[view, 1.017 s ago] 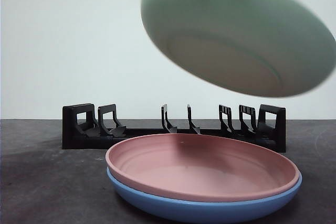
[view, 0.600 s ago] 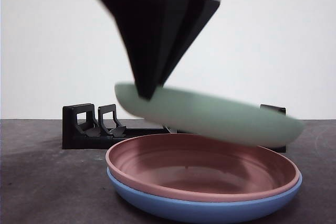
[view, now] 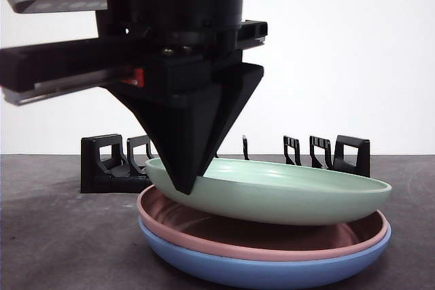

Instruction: Place the plate

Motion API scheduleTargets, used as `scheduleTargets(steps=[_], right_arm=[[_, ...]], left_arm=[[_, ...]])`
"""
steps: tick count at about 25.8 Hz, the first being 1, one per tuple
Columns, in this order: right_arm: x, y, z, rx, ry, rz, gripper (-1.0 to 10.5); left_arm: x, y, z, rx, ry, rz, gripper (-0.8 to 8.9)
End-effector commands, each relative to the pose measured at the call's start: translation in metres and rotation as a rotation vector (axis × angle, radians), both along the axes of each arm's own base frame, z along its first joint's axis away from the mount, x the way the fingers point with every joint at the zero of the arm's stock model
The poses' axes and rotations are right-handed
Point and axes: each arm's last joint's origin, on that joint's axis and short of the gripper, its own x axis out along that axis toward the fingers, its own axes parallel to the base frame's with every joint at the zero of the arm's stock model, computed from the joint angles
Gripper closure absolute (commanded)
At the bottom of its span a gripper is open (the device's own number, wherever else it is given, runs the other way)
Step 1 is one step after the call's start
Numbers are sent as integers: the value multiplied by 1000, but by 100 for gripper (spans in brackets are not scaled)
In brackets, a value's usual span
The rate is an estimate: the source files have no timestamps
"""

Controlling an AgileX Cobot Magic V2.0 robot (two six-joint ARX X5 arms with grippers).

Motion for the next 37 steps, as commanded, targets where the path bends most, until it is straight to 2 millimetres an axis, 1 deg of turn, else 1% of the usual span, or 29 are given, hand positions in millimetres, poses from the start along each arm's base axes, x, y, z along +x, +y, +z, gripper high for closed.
scheduleTargets(steps=[1,2,4,5,6,8,10,13,15,17,20,22,25,28,31,34,36,37], right_arm=[[-3,5,-1,0,-8,-17,815],[-4,4,-1,-5,-5,-28,763],[-5,1,0,-26,5,-49,611],[-6,-2,4,-31,7,-56,547],[-7,-5,9,-30,7,-56,527],[-9,-12,25,15,16,-53,527],[-11,-22,45,87,15,-51,527],[-9,-47,76,175,-6,-78,526],[-3,-67,92,222,-24,-120,527],[1,-88,101,260,-59,-167,527],[1,-129,96,288,-80,-229,527],[-4,-159,91,326,-77,-264,527],[-17,-201,90,453,-98,-318,527],[-35,-236,95,649,-143,-322,527],[-52,-259,100,772,-188,-291,527],[-63,-273,104,857,-213,-266,527],[-68,-280,105,896,-236,-259,527],[-70,-283,106,914,-250,-251,528]], left_arm=[[-1,1,5,-6,-28,-9,284],[-1,1,5,-6,-28,-9,284],[-1,1,5,-6,-28,-9,284],[-1,1,5,-6,-28,-9,284],[-1,1,5,-6,-28,-9,284],[-1,1,5,-6,-28,-9,284],[-1,1,5,-6,-27,-8,284],[-1,1,5,-9,-26,-7,283],[-1,1,5,-8,-25,-7,284],[-1,1,5,-8,-25,-7,283],[-1,1,5,-9,-24,-6,283],[-1,1,5,-17,-20,-1,283],[0,0,6,-49,-5,16,283],[0,0,7,-67,7,42,284],[1,1,6,-58,2,63,286],[1,1,5,-49,-2,83,300],[1,1,5,-47,0,85,362],[1,1,5,-49,3,86,423]])
